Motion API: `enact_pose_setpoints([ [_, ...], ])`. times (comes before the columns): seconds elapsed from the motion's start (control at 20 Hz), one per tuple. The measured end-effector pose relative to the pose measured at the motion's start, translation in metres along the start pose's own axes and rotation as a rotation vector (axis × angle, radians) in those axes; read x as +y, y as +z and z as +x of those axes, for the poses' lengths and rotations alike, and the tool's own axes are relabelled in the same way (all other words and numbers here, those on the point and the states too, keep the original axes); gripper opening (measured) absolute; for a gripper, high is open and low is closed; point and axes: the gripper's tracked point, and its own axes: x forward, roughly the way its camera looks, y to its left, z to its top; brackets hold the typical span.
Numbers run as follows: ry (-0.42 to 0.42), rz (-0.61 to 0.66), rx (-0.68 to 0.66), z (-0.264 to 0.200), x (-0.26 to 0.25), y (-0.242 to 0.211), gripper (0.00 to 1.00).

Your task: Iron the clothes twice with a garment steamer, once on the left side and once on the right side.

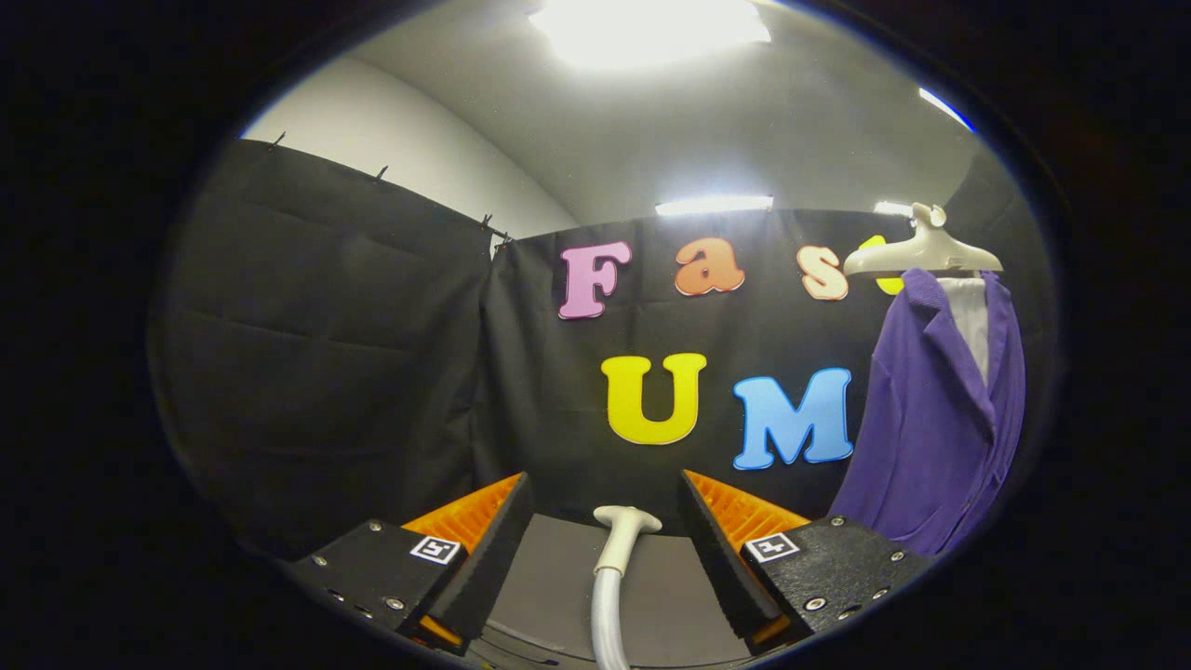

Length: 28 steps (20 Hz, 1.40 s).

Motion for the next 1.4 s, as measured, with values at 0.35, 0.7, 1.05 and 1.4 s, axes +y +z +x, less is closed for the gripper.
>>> enact_pose_setpoints([
  [0.35,0.058,0.036,0.131,0.081,0.006,-0.024,0.95],
  [0.7,0.082,0.060,0.306,0.135,0.006,-0.058,0.95],
  [1.05,0.057,0.154,0.620,0.167,-0.010,-0.133,0.95],
  [1.4,0.026,0.212,0.789,0.180,-0.024,-0.180,0.94],
])
